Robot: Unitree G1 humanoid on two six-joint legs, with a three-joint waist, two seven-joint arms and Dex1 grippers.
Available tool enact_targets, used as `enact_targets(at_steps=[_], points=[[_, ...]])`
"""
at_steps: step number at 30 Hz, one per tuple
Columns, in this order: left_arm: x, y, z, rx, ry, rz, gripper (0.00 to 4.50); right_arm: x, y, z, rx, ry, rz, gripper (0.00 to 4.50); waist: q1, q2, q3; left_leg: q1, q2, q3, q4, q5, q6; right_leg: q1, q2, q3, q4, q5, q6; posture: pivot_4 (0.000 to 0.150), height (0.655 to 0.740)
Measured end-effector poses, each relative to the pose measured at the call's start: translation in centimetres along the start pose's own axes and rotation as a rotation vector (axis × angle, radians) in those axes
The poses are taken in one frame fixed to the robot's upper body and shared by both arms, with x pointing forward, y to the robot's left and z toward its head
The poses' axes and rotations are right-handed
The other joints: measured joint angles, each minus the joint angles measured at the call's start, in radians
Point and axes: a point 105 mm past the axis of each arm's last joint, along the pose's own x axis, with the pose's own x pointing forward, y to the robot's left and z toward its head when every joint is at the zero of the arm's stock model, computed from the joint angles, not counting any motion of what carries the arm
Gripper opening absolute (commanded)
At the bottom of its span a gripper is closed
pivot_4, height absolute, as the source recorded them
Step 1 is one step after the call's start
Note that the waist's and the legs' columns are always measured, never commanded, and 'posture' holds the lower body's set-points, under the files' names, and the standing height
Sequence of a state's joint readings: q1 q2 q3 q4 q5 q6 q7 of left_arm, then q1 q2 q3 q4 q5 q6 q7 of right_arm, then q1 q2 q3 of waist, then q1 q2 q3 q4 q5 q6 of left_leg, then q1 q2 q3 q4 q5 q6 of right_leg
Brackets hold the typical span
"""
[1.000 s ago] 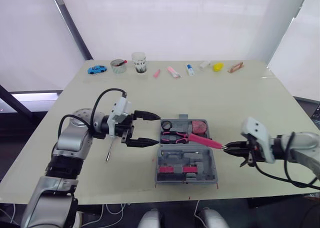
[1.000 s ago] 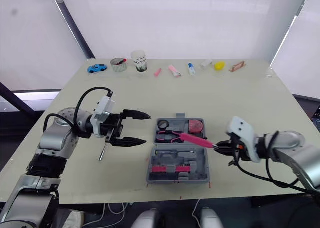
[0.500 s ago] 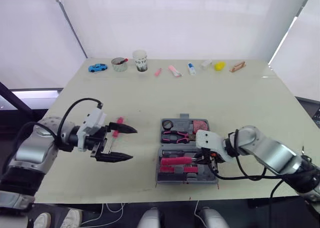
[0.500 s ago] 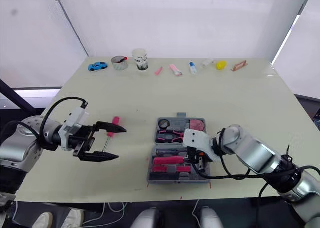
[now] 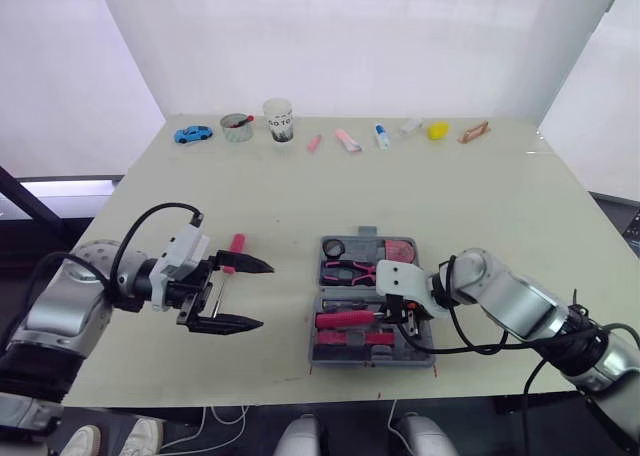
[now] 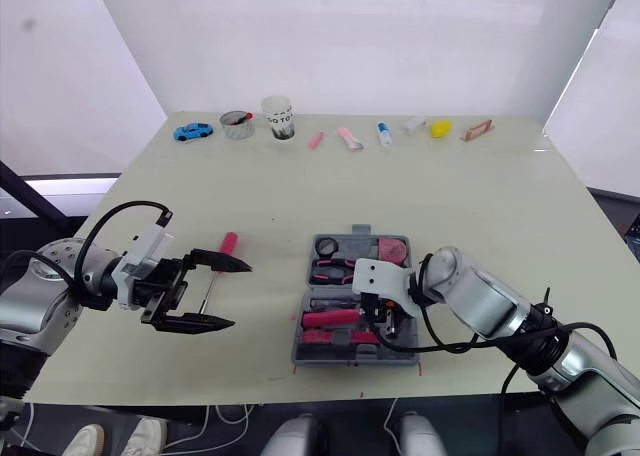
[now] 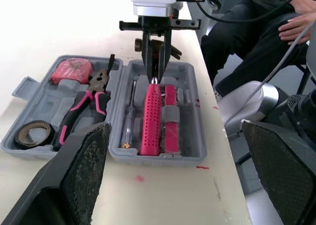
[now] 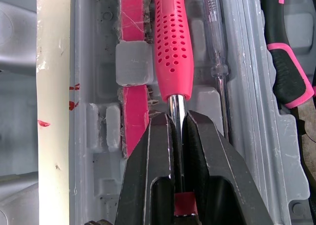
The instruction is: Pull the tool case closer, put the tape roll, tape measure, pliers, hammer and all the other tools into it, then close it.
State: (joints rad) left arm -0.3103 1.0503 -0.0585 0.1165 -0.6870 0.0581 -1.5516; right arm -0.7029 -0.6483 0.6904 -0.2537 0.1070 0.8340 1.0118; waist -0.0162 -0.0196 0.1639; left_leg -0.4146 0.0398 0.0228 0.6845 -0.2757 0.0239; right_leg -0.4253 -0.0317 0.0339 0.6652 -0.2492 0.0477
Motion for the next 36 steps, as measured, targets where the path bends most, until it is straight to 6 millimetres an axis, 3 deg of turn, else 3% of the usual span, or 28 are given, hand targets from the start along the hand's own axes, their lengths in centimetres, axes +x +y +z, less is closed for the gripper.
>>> enact_targets(at_steps=[4, 6, 7, 13, 14, 19, 24, 29, 30, 34, 36], points=[[0.3, 0.1, 0.0, 0.002, -0.015, -0.001, 4.50, 0.3, -0.1, -0.3, -0.021, -0.005, -0.007, 0.06, -0.001, 0.000, 0.000, 0.000, 0.000, 0.000, 0.000, 0.000, 0.000, 0.000, 0.000, -0.001, 0.001, 0.000, 0.000, 0.150, 0.7400], [0.4, 0.2, 0.0, 0.005, -0.014, -0.001, 4.50, 0.3, 0.0, -0.4, -0.025, -0.008, -0.001, 0.96, 0.000, 0.000, 0.000, 0.000, 0.000, 0.000, 0.000, 0.000, 0.000, 0.000, 0.000, 0.000, 0.001, 0.000, 0.000, 0.150, 0.7400], [0.5, 0.3, 0.1, 0.009, -0.015, -0.002, 4.50, 0.4, 0.0, -0.3, -0.031, -0.011, -0.001, 1.17, 0.000, 0.000, 0.000, 0.000, 0.000, 0.000, 0.000, 0.000, 0.000, 0.000, 0.000, 0.000, 0.001, 0.000, 0.000, 0.150, 0.7400], [0.8, 0.4, 0.3, 0.007, -0.030, -0.009, 4.50, 0.5, -0.2, -0.2, -0.052, -0.015, -0.015, 4.10, 0.002, 0.000, 0.000, 0.000, 0.000, 0.000, 0.001, 0.000, 0.000, 0.000, 0.000, 0.000, 0.001, 0.000, 0.000, 0.150, 0.7400], [0.9, 0.4, 0.3, 0.003, -0.034, -0.011, 4.50, 0.5, -0.2, -0.3, -0.051, -0.013, -0.018, 4.40, 0.002, 0.000, 0.000, 0.000, 0.000, 0.000, 0.001, 0.000, 0.000, 0.000, 0.000, 0.000, 0.001, 0.000, 0.000, 0.150, 0.7400], [0.9, 0.5, 0.5, 0.010, -0.037, -0.012, 4.50, 0.4, -0.4, 0.5, -0.010, -0.091, -0.034, 4.40, 0.002, 0.000, 0.000, 0.000, 0.000, 0.000, 0.001, 0.000, 0.000, 0.000, 0.000, -0.001, 0.001, 0.000, 0.000, 0.150, 0.7400], [1.0, 0.5, 0.5, 0.011, -0.039, -0.013, 4.50, 0.4, -0.5, 2.6, 0.010, -0.262, -0.057, 2.86, 0.002, 0.000, 0.000, 0.000, 0.000, 0.000, 0.001, 0.000, 0.000, 0.000, 0.000, -0.001, 0.001, 0.000, 0.000, 0.150, 0.7400], [1.3, 0.5, 0.4, 0.008, -0.047, -0.021, 4.50, 1.2, -0.5, 2.8, 0.052, -0.364, -0.063, 0.35, 0.003, 0.000, 0.000, 0.000, 0.000, 0.000, 0.001, 0.000, 0.000, 0.001, 0.000, -0.001, 0.001, 0.000, 0.000, 0.150, 0.7400], [1.3, 0.5, 0.4, 0.008, -0.048, -0.022, 4.50, 1.4, -0.5, 2.6, 0.066, -0.371, -0.061, 0.04, 0.003, 0.000, 0.000, 0.000, 0.000, 0.000, 0.001, 0.000, 0.000, 0.001, 0.000, -0.001, 0.001, 0.000, 0.000, 0.150, 0.7400], [1.6, 0.5, 0.5, 0.012, -0.057, -0.027, 4.50, 2.1, -0.9, 1.1, 0.106, -0.358, -0.065, 0.04, 0.002, 0.000, 0.000, 0.000, 0.000, 0.000, 0.001, 0.000, 0.000, 0.001, 0.000, -0.001, 0.001, 0.000, 0.000, 0.150, 0.7400], [1.7, 0.5, 0.4, 0.009, -0.060, -0.031, 4.50, 3.3, -0.8, -0.7, 0.122, -0.308, -0.063, 0.04, 0.002, 0.000, 0.000, 0.000, 0.000, 0.000, 0.001, 0.000, 0.000, 0.001, 0.000, -0.001, 0.001, 0.000, 0.000, 0.150, 0.7400]])
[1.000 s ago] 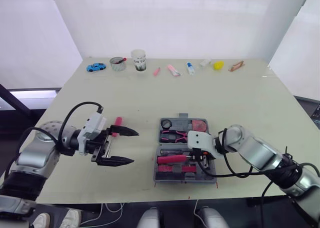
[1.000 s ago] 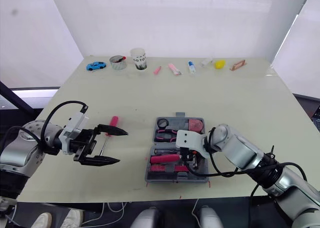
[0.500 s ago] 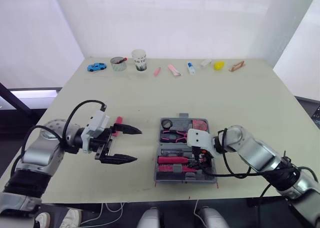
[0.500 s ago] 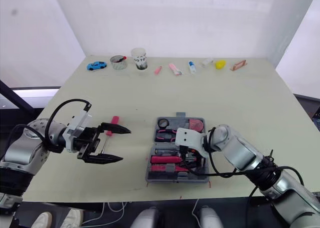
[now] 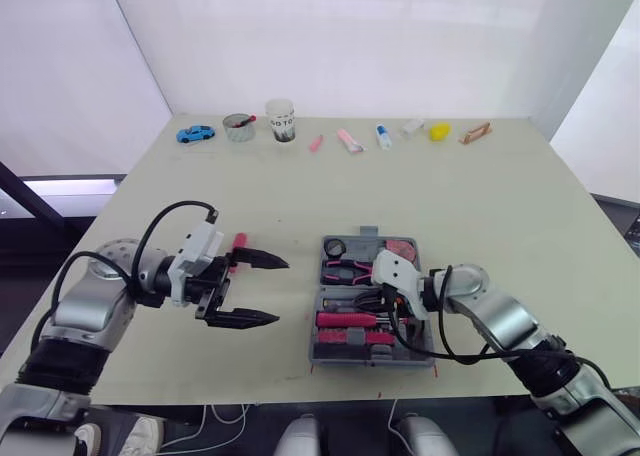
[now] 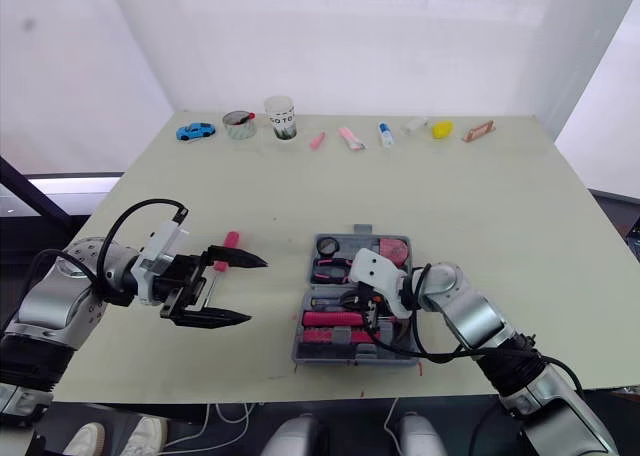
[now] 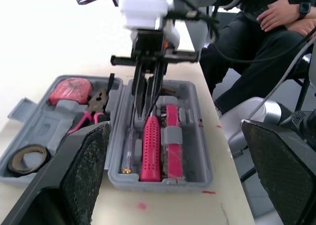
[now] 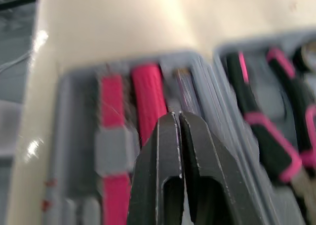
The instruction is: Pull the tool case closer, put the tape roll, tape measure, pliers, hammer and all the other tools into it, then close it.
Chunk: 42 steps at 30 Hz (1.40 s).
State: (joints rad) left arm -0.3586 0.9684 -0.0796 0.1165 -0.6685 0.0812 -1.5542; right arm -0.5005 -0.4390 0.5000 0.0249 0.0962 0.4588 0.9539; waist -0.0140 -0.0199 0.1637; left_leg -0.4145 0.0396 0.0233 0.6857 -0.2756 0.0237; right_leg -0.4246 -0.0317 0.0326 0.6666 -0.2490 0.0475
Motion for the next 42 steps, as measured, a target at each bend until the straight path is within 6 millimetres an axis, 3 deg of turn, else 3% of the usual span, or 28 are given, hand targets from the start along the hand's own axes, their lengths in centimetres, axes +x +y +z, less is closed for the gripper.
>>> enact_targets(at_steps=[6, 11, 15, 20, 21, 22, 24, 25, 26, 27, 28, 32, 35, 38, 42], points=[[0.3, 0.0, -0.2, -0.001, -0.003, -0.003, 4.50, 0.6, 0.2, -0.9, -0.097, 0.015, -0.005, 0.04, -0.002, 0.000, -0.001, 0.002, 0.000, 0.000, 0.000, 0.000, 0.000, 0.002, 0.000, 0.000, 0.000, 0.000, 0.000, 0.150, 0.7400], [0.2, 0.3, -0.3, -0.021, -0.019, 0.015, 4.50, -0.3, 0.2, -0.7, 0.004, -0.045, -0.044, 0.04, 0.004, 0.000, -0.001, 0.001, 0.000, -0.001, 0.001, 0.000, 0.000, 0.002, 0.000, -0.001, 0.001, 0.000, 0.000, 0.150, 0.7400], [0.3, 0.5, -0.2, -0.041, -0.053, 0.036, 4.50, -1.5, 0.0, 1.2, 0.020, -0.162, -0.085, 0.04, 0.001, 0.000, -0.001, 0.001, 0.000, -0.001, 0.001, 0.000, 0.000, 0.002, 0.000, -0.001, 0.001, 0.000, 0.000, 0.150, 0.7400], [0.0, 1.6, 0.3, -0.079, -0.170, 0.171, 4.50, -5.2, -1.0, 3.5, 0.030, -0.371, -0.259, 0.04, 0.003, 0.000, -0.001, 0.001, 0.000, -0.003, 0.001, 0.000, 0.000, 0.002, -0.001, -0.002, 0.002, 0.000, 0.000, 0.150, 0.7400], [-0.3, 1.7, 0.2, -0.095, -0.201, 0.220, 4.50, -6.7, -1.6, 3.1, 0.023, -0.406, -0.355, 0.04, 0.004, 0.000, -0.001, 0.001, 0.000, -0.003, 0.001, 0.000, 0.000, 0.002, -0.002, -0.002, 0.002, 0.000, 0.000, 0.150, 0.7400], [-0.9, 1.9, -0.3, -0.124, -0.229, 0.299, 4.50, -9.2, -2.5, 1.4, 0.048, -0.415, -0.500, 0.04, 0.006, 0.000, -0.001, 0.001, -0.001, -0.003, 0.001, 0.000, 0.000, 0.002, -0.003, -0.002, 0.002, 0.000, 0.000, 0.150, 0.7400], [-1.3, 2.6, -1.0, -0.115, -0.229, 0.401, 4.50, -11.3, -2.9, -0.5, 0.079, -0.400, -0.601, 0.04, 0.005, 0.000, -0.001, 0.001, -0.002, -0.002, 0.001, 0.000, 0.000, 0.003, -0.003, -0.001, 0.001, 0.000, 0.001, 0.150, 0.7400], [-1.3, 2.6, -1.0, -0.114, -0.229, 0.405, 4.50, -11.3, -2.9, -0.5, 0.079, -0.400, -0.604, 0.04, 0.006, 0.000, -0.001, 0.002, -0.002, -0.002, 0.001, 0.000, 0.000, 0.003, -0.003, -0.001, 0.001, 0.000, 0.001, 0.150, 0.7400], [-2.1, 3.5, -2.2, -0.079, -0.204, 0.556, 4.50, -13.1, -2.4, -2.7, 0.125, -0.386, -0.680, 0.04, 0.007, 0.000, -0.001, 0.005, -0.002, -0.002, 0.001, 0.000, 0.000, 0.007, -0.003, -0.002, 0.001, 0.000, 0.000, 0.150, 0.7400], [-2.2, 3.5, -2.5, -0.081, -0.198, 0.576, 4.50, -13.2, -2.3, -3.1, 0.133, -0.381, -0.690, 0.04, 0.007, 0.000, -0.001, 0.006, -0.001, -0.002, 0.001, 0.000, 0.000, 0.008, -0.003, -0.002, 0.001, 0.000, 0.000, 0.150, 0.7400], [-2.7, 3.9, -3.4, -0.086, -0.181, 0.656, 4.50, -14.3, -2.0, -4.7, 0.163, -0.358, -0.742, 0.04, 0.005, 0.000, -0.001, 0.008, -0.002, -0.001, 0.000, 0.000, 0.000, 0.010, -0.002, -0.002, 0.001, 0.000, 0.000, 0.150, 0.7400], [-5.5, 4.2, -5.8, -0.126, -0.188, 0.936, 4.50, -17.6, -0.2, -8.6, 0.283, -0.345, -0.916, 1.23, 0.000, 0.001, -0.001, 0.017, 0.000, -0.002, -0.003, 0.000, 0.000, 0.015, -0.002, 0.003, 0.001, 0.000, 0.000, 0.150, 0.7400], [-8.4, 2.3, -8.7, -0.238, -0.175, 1.126, 4.50, -20.8, 1.7, -11.6, 0.380, -0.322, -1.083, 2.79, -0.006, 0.001, -0.001, 0.018, 0.000, 0.000, -0.003, 0.000, 0.000, 0.014, -0.001, 0.007, 0.001, 0.000, 0.000, 0.150, 0.7400], [-10.0, 1.0, -10.0, -0.311, -0.199, 1.246, 4.50, -22.5, 2.9, -12.5, 0.401, -0.330, -1.160, 4.41, -0.001, 0.000, -0.001, 0.019, 0.001, 0.001, -0.002, 0.000, 0.000, 0.015, -0.002, 0.008, 0.001, 0.000, 0.000, 0.150, 0.7400], [-11.5, -2.6, -11.8, -0.379, -0.145, 1.356, 4.50, -24.8, 5.9, -14.1, 0.460, -0.300, -1.216, 4.47, 0.000, 0.000, -0.004, 0.021, 0.002, 0.004, -0.002, 0.000, 0.000, 0.016, -0.003, 0.010, 0.001, -0.002, -0.002, 0.150, 0.7400]])
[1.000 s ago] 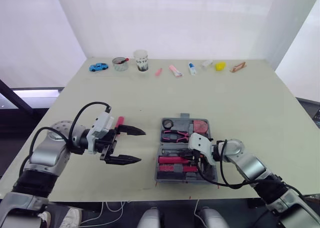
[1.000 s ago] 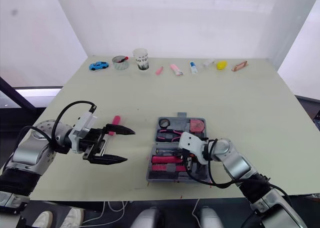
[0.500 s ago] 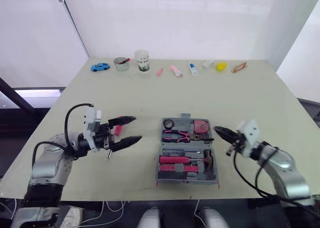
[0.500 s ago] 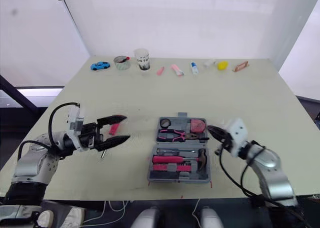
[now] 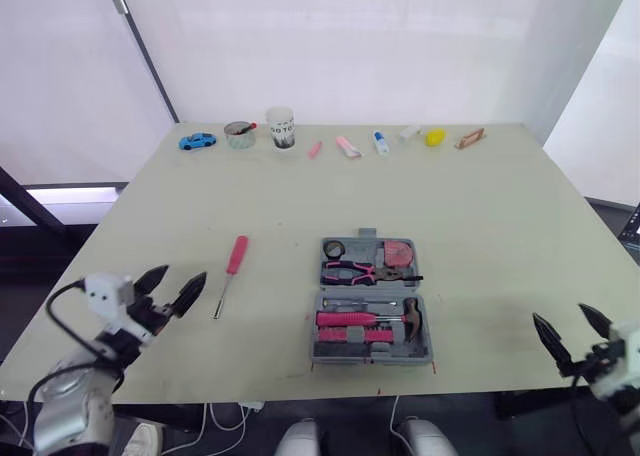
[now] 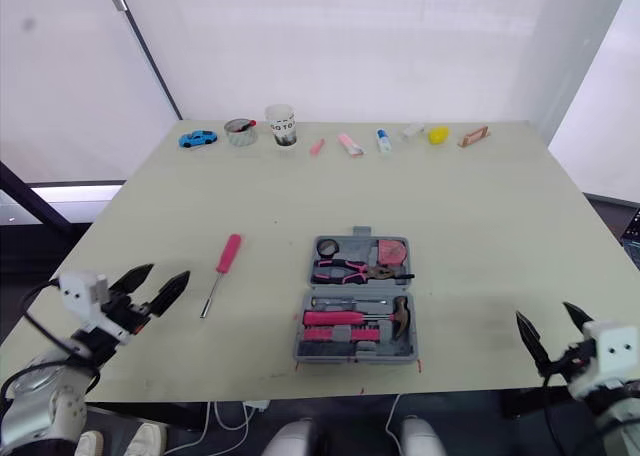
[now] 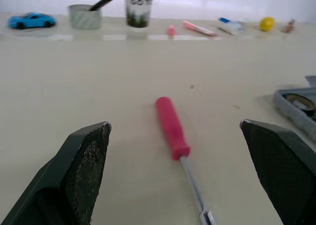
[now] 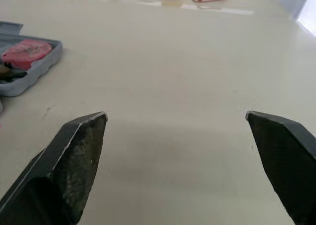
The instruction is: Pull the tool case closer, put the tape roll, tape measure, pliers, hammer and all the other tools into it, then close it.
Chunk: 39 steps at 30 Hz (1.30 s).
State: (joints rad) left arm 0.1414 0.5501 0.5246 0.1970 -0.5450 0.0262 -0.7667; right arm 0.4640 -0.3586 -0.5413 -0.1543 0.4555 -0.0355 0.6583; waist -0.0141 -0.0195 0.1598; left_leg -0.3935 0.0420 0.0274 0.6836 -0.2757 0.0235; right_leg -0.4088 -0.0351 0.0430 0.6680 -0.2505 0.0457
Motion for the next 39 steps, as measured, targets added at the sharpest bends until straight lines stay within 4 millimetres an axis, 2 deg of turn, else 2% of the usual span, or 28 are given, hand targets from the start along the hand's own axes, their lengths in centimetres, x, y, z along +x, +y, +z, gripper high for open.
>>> enact_targets(at_steps=[3, 6, 11, 15, 20, 25, 27, 33, 36, 39], points=[[-2.4, 0.0, -1.7, -0.023, 0.065, 0.041, 4.50, -2.0, -0.8, -0.3, 0.021, 0.023, -0.036, 4.47, 0.000, -0.001, -0.001, 0.000, 0.001, 0.001, 0.000, 0.000, 0.000, 0.000, 0.000, 0.001, -0.001, 0.000, -0.001, 0.150, 0.7400], [-4.1, -0.6, -3.1, -0.046, 0.121, 0.056, 4.50, -3.4, -0.4, -0.5, 0.022, 0.033, -0.018, 4.47, 0.000, -0.003, -0.003, 0.001, 0.004, 0.003, 0.000, 0.000, 0.000, 0.000, 0.000, 0.001, -0.001, -0.002, 0.002, 0.150, 0.7400], [-5.0, -0.5, -3.8, -0.052, 0.155, 0.069, 4.50, -4.1, 0.0, -0.8, 0.058, 0.025, -0.005, 4.47, 0.001, -0.003, -0.006, 0.003, 0.005, 0.004, 0.000, 0.000, 0.000, -0.001, -0.005, 0.002, -0.001, -0.002, 0.002, 0.150, 0.7400], [-4.6, -0.5, -3.4, -0.044, 0.139, 0.066, 4.50, -4.0, 0.3, -0.6, 0.065, 0.020, 0.035, 4.47, 0.001, -0.002, -0.006, 0.002, 0.006, 0.004, -0.001, 0.000, 0.000, -0.002, -0.005, 0.001, -0.003, -0.002, 0.001, 0.150, 0.7400], [-3.1, -0.9, -2.4, -0.032, 0.091, 0.067, 4.50, -2.8, 0.7, 0.5, 0.056, -0.003, 0.107, 4.47, 0.002, 0.000, -0.007, 0.000, 0.005, 0.005, -0.001, 0.000, 0.000, -0.002, -0.001, 0.002, -0.004, 0.000, -0.002, 0.150, 0.7400], [0.9, -2.8, -0.9, -0.021, 0.051, 0.057, 4.50, 0.1, 4.3, 4.1, 0.024, -0.097, 0.331, 4.47, 0.003, -0.002, -0.008, -0.001, 0.004, 0.005, -0.001, 0.000, 0.000, -0.002, 0.001, 0.001, -0.004, 0.001, -0.001, 0.150, 0.7400], [2.1, -2.8, -0.3, -0.030, 0.042, 0.088, 4.50, 0.9, 5.6, 5.1, 0.024, -0.113, 0.400, 4.47, 0.003, -0.002, -0.008, -0.001, 0.003, 0.004, -0.001, 0.000, 0.000, -0.002, 0.002, 0.001, -0.004, 0.001, -0.001, 0.150, 0.7400], [4.3, -3.0, -0.1, -0.045, 0.081, 0.141, 4.50, 1.9, 7.9, 6.2, 0.019, -0.109, 0.536, 4.47, 0.003, -0.002, -0.008, -0.002, -0.001, 0.003, -0.001, 0.000, 0.000, -0.002, 0.002, 0.001, -0.004, 0.002, 0.001, 0.150, 0.7400], [6.7, -3.8, 0.7, -0.016, 0.088, 0.137, 4.50, 2.5, 10.6, 8.1, 0.007, -0.132, 0.681, 4.47, 0.003, -0.002, -0.008, -0.001, -0.001, 0.002, 0.000, 0.000, 0.000, -0.001, 0.002, 0.001, -0.004, 0.002, 0.001, 0.150, 0.7400], [7.7, -4.0, 0.5, -0.009, 0.110, 0.143, 4.50, 2.8, 11.9, 8.9, 0.001, -0.130, 0.754, 4.47, 0.003, -0.003, -0.008, -0.001, -0.002, 0.002, 0.000, 0.000, 0.000, -0.001, 0.002, 0.001, -0.004, 0.003, 0.002, 0.150, 0.7400]])
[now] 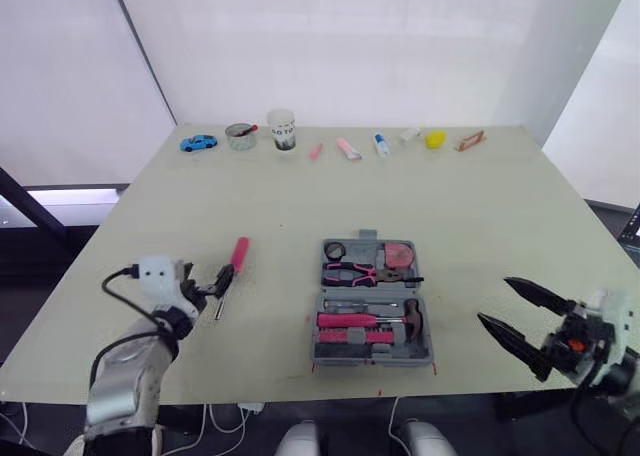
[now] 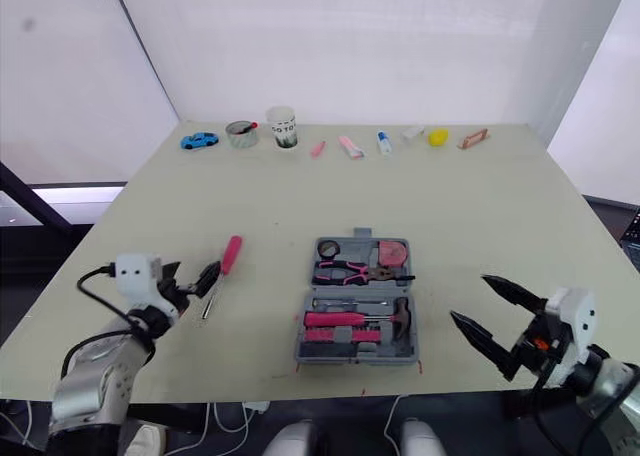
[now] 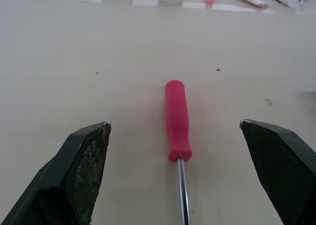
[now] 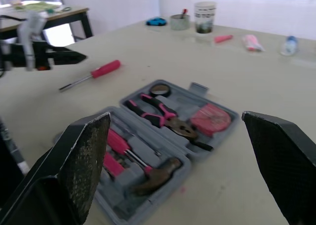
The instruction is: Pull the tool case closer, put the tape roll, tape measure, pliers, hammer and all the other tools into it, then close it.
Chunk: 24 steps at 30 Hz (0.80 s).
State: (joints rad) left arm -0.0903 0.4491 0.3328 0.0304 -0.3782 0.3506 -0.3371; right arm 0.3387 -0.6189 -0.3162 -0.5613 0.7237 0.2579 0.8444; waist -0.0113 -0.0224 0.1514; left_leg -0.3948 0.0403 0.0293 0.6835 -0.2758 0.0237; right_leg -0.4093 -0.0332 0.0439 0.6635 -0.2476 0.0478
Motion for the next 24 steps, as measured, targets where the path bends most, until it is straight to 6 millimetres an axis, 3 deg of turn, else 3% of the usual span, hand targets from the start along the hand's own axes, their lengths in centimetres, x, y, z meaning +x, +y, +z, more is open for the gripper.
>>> enact_targets(at_steps=[2, 10, 21, 24], points=[[1.0, -0.6, -0.9, 0.008, 0.041, -0.007, 4.50, 1.0, 0.6, 0.3, 0.007, 0.013, 0.057, 4.47, 0.000, 0.000, 0.000, -0.001, 0.000, -0.001, 0.000, 0.000, 0.000, 0.000, 0.000, 0.000, -0.001, 0.001, 0.002, 0.150, 0.7400], [3.4, -0.9, -1.3, 0.041, 0.092, 0.008, 4.50, 2.5, 1.0, 1.5, -0.043, 0.011, 0.136, 4.47, 0.003, -0.001, 0.001, -0.003, -0.001, -0.005, 0.000, 0.000, 0.000, 0.000, 0.000, -0.003, -0.001, 0.001, 0.002, 0.150, 0.7400], [3.8, -0.6, -3.2, 0.063, 0.179, 0.066, 4.50, 3.6, 1.6, 3.4, -0.145, 0.015, 0.316, 4.47, 0.002, -0.002, 0.001, -0.003, -0.001, -0.006, 0.000, 0.000, 0.000, 0.000, 0.000, -0.004, -0.001, 0.001, 0.002, 0.150, 0.7400], [3.9, -0.7, -3.1, 0.054, 0.181, 0.057, 3.65, 3.7, 1.5, 3.3, -0.139, 0.024, 0.332, 4.50, 0.005, -0.002, 0.001, -0.003, -0.002, -0.006, 0.000, 0.000, 0.000, 0.000, 0.000, -0.004, -0.001, 0.001, 0.002, 0.150, 0.7400]])
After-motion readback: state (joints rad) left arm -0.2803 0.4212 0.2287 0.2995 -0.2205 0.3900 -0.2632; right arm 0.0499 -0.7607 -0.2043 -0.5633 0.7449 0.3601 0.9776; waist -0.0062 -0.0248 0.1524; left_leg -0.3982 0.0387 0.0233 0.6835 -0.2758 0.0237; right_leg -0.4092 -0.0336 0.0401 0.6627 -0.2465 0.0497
